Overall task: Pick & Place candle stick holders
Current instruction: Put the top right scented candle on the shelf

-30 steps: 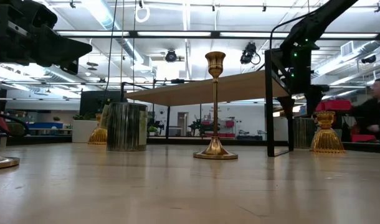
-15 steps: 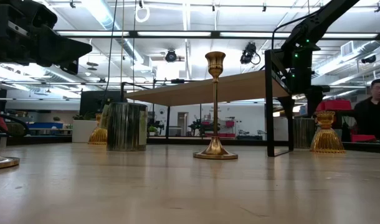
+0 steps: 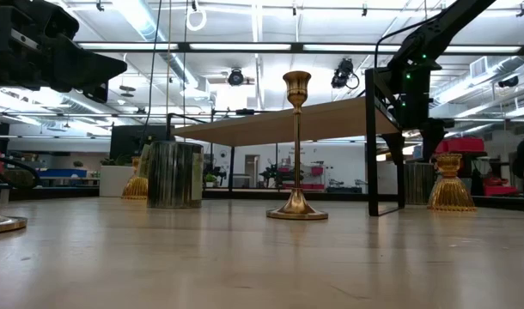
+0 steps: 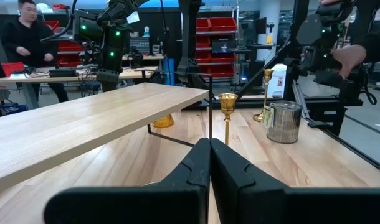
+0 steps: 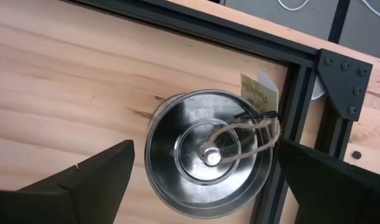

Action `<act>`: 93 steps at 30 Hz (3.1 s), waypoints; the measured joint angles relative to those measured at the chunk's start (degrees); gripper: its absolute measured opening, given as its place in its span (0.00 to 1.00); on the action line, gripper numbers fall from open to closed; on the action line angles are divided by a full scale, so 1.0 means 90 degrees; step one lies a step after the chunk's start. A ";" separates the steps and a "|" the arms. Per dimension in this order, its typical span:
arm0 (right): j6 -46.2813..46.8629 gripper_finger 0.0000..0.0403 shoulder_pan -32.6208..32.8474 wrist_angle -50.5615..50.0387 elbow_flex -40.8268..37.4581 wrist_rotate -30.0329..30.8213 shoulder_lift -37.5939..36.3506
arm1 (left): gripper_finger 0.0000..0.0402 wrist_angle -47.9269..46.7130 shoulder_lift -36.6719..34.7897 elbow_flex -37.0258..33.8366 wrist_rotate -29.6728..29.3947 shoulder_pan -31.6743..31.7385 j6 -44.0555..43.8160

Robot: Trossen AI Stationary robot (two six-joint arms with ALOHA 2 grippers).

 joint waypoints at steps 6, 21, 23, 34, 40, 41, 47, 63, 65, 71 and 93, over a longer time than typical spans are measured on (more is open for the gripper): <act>0.0095 0.99 -0.0070 0.0009 -0.0002 0.0000 0.0000 | 0.03 0.0000 0.0001 -0.0002 0.0002 -0.0002 0.0000; 0.0359 0.99 -0.0274 0.0034 -0.0007 -0.0236 0.0000 | 0.03 0.0000 0.0000 0.0000 0.0000 -0.0002 0.0000; 0.0359 0.99 -0.0274 0.0032 -0.0007 -0.0236 0.0000 | 0.03 0.0000 0.0000 0.0000 0.0000 -0.0002 0.0000; 0.0705 0.99 -0.0277 0.0590 -0.0642 -0.0471 0.0000 | 0.03 0.0000 0.0000 -0.0001 0.0001 -0.0002 0.0000; 0.0734 0.99 -0.0277 0.0977 -0.0889 -0.0546 0.0000 | 0.03 0.0000 0.0000 -0.0001 0.0000 -0.0002 0.0000; 0.0738 0.99 -0.0277 0.0990 -0.0889 -0.0551 0.0000 | 0.03 -0.0002 0.0001 -0.0001 0.0002 -0.0001 0.0000; 0.0741 0.99 -0.0277 0.1007 -0.0889 -0.0561 0.0000 | 0.03 0.0000 0.0000 0.0000 0.0000 -0.0002 0.0000; 0.0854 0.93 -0.0277 0.1055 -0.0884 -0.0500 0.0000 | 0.03 0.0000 0.0000 -0.0001 0.0002 -0.0001 0.0000; 0.0844 0.91 -0.0277 0.1056 -0.0882 -0.0500 0.0000 | 0.03 0.0000 0.0002 -0.0002 0.0001 -0.0002 0.0000; 0.0838 0.91 -0.0275 0.1025 -0.0879 -0.0503 0.0000 | 0.03 0.0000 0.0000 -0.0001 0.0002 -0.0001 0.0000; 0.0760 0.90 -0.0255 0.0349 -0.0628 -0.0627 -0.0798 | 0.03 0.0000 0.0000 -0.0001 0.0001 -0.0001 0.0000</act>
